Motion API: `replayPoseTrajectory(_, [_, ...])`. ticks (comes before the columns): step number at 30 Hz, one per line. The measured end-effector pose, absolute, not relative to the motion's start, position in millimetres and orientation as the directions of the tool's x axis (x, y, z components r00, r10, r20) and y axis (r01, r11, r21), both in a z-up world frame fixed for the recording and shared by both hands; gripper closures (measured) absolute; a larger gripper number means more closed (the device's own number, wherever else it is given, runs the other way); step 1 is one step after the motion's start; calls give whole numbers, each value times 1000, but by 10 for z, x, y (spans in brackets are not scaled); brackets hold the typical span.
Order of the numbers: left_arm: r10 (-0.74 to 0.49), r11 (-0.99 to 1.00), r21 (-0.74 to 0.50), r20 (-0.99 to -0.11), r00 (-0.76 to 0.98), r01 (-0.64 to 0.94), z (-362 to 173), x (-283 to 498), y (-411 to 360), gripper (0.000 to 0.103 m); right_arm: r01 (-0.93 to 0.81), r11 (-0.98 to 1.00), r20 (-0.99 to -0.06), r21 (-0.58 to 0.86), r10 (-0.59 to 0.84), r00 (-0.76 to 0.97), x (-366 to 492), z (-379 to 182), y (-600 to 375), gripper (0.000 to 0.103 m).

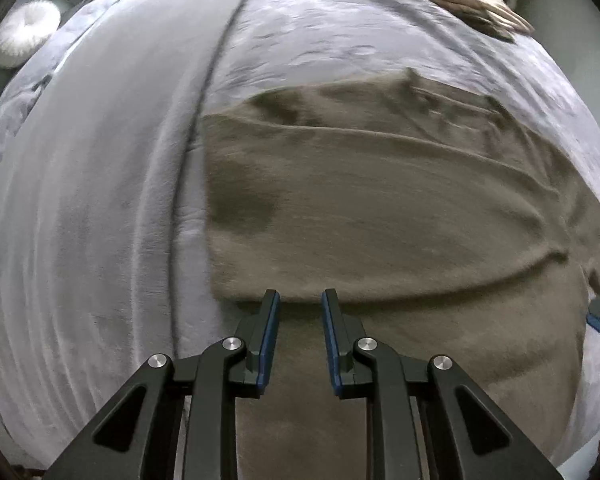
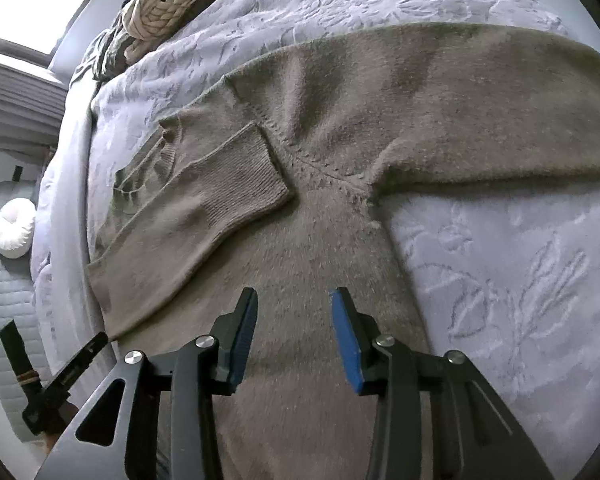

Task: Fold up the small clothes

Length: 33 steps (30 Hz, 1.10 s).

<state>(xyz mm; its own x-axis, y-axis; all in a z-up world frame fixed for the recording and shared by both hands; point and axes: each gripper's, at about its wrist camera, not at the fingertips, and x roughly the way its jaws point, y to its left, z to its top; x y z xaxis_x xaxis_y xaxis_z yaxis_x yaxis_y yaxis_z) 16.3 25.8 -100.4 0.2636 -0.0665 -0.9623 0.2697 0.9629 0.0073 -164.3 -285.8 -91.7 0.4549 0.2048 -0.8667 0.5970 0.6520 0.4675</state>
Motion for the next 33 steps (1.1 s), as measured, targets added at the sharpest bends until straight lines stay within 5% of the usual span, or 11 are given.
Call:
replayPoseTrajectory(8, [-87, 941, 3, -965, 249, 338, -871, 14, -164, 81, 611, 617, -855, 495, 220, 470, -1857, -881, -2945, 56])
replayPoseTrajectory(10, [-103, 938, -9, -962, 252, 348, -847, 25, -186, 81, 617, 610, -854, 497, 218, 472, -1919, -888, -2977, 48])
replayPoseTrajectory(12, [-115, 932, -16, -960, 254, 362, -816, -13, -281, 56, 621, 601, -851, 502, 217, 478, -1973, -897, -3017, 43])
replayPoseTrajectory(13, [-117, 931, -16, -960, 256, 364, -770, -47, -274, 15, 625, 594, -850, 506, 218, 480, -2004, -907, -3042, 42])
replayPoseTrajectory(14, [-108, 933, -4, -957, 269, 361, -753, -61, -318, 0, 630, 586, -848, 509, 218, 482, -2036, -921, -3071, 42])
replayPoseTrajectory(22, [-69, 922, 42, -961, 270, 384, -811, -143, -604, 0, 665, 542, -849, 514, 214, 482, -2209, -1035, -3262, 42])
replayPoseTrajectory(24, [-29, 919, 84, -960, 280, 386, -833, -159, -695, 0, 670, 533, -848, 516, 209, 487, -2247, -1044, -3313, 29])
replayPoseTrajectory(33, [-19, 905, 100, -961, 275, 412, -866, -177, -970, 0, 695, 456, -821, 556, 173, 544, -2408, -1110, -3741, 28])
